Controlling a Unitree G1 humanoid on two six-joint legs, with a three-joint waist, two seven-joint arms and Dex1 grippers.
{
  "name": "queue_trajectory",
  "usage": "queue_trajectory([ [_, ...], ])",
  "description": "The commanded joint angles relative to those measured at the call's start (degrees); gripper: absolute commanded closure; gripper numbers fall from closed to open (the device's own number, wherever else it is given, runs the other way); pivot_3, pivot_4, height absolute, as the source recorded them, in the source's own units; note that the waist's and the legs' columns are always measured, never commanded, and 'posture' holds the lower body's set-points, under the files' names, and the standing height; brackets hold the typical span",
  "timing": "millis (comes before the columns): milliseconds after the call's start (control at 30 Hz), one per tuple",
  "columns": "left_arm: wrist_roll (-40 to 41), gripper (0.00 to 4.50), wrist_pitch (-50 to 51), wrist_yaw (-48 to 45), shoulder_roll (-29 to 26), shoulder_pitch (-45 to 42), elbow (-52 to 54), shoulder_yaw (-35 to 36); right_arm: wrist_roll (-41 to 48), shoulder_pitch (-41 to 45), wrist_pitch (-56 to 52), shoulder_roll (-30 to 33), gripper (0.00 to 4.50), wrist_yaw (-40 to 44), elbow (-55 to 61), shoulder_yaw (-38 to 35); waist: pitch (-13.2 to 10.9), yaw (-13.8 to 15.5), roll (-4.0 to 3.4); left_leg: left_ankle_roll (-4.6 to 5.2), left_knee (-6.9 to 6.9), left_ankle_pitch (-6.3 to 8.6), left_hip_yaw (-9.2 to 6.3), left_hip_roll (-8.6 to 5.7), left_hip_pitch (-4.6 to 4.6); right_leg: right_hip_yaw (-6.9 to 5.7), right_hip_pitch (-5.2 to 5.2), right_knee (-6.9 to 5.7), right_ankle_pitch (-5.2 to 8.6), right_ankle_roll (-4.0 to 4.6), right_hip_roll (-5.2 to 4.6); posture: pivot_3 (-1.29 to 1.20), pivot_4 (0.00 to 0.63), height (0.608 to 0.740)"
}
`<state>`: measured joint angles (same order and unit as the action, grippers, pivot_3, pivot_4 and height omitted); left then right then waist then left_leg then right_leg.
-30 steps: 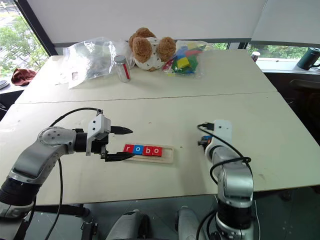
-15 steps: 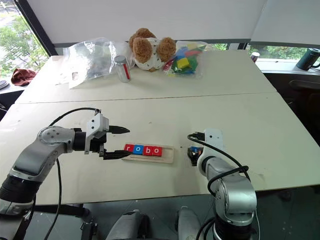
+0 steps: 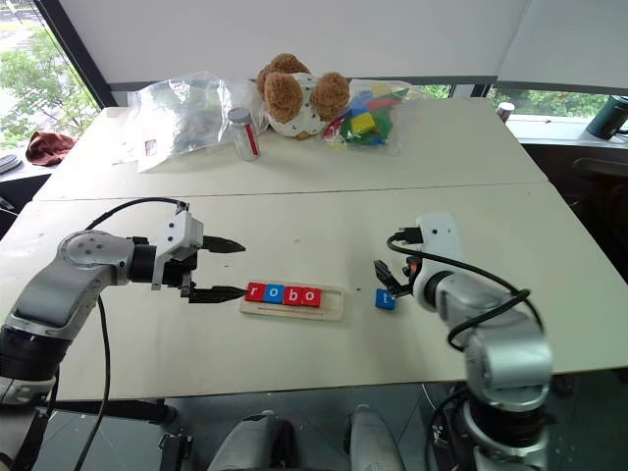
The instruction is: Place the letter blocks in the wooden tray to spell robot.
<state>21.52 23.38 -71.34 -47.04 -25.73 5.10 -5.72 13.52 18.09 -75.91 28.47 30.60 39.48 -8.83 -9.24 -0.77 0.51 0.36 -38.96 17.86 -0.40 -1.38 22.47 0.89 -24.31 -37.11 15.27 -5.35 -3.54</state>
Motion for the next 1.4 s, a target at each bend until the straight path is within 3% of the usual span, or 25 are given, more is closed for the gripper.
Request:
queue_trajectory([
  [33,1.23,0.00,0.08,-1.62,-1.08,-1.43,1.49,1.45,6.40,-5.70,26.63,8.99,0.03,23.80,-9.00,-1.41,-0.03,0.10,0.05,0.06,0.00,0.03,0.00,0.00,0.00,-0.03,0.05,0.06,0.01,-0.01,0.03,0.00,0.150,0.740],
  [133,0.54,0.00,-0.03,-1.23,-1.32,-1.57,1.55,1.45,3.07,-7.01,46.46,17.13,0.03,36.58,-24.93,2.47,-0.06,-0.14,0.07,0.15,-0.09,0.09,0.08,-0.01,0.00,0.00,0.13,0.13,0.01,-0.04,0.02,0.00,0.150,0.740],
  [200,0.97,0.00,0.75,-0.78,-1.61,-0.98,2.66,2.00,2.16,-5.90,53.80,19.58,0.03,41.36,-31.44,4.84,-0.06,-0.21,0.08,0.15,-0.16,0.09,0.18,-0.03,-0.05,0.09,0.15,0.09,0.00,-0.05,-0.01,0.00,0.150,0.740],
  [400,1.40,0.00,2.42,1.27,-2.40,2.29,5.78,3.49,-0.20,-1.04,64.95,19.46,0.03,45.32,-42.44,10.13,-0.07,-0.22,0.06,0.14,-0.12,0.08,0.13,0.11,-0.07,0.17,0.04,-0.06,0.00,-0.04,0.00,0.00,0.150,0.740],
  [767,1.30,0.00,3.89,3.51,-2.29,3.23,8.32,3.81,-2.98,3.78,72.18,16.87,0.03,45.56,-52.29,14.70,-0.07,0.19,0.06,0.07,-0.16,0.05,0.11,0.04,-0.03,0.18,0.04,-0.04,0.00,-0.02,-0.15,0.00,0.150,0.740],
  [867,1.29,0.00,3.88,3.42,-2.46,3.11,8.05,3.86,-2.89,3.51,72.80,16.73,0.86,45.77,-52.93,14.92,-0.07,0.12,0.05,0.05,-0.14,0.04,0.12,0.05,-0.03,0.18,0.02,-0.05,0.00,-0.02,-0.15,0.00,0.150,0.740],
  [1033,0.89,0.00,3.26,2.96,-2.54,2.67,6.71,3.70,-2.24,3.13,71.86,15.83,3.38,44.63,-51.31,14.69,-0.07,0.10,0.05,0.04,-0.14,0.04,0.12,0.05,-0.03,0.19,0.02,-0.04,-0.01,-0.02,-0.15,0.00,0.150,0.740],
  [1400,-0.12,0.00,1.71,2.34,-2.39,2.20,4.72,2.79,-1.83,7.78,54.95,13.34,3.40,40.50,-35.59,18.60,-0.08,0.08,0.04,0.03,-0.15,0.04,0.10,0.05,-0.03,0.20,-0.01,-0.07,-0.01,-0.01,-0.15,0.00,0.150,0.740],
])
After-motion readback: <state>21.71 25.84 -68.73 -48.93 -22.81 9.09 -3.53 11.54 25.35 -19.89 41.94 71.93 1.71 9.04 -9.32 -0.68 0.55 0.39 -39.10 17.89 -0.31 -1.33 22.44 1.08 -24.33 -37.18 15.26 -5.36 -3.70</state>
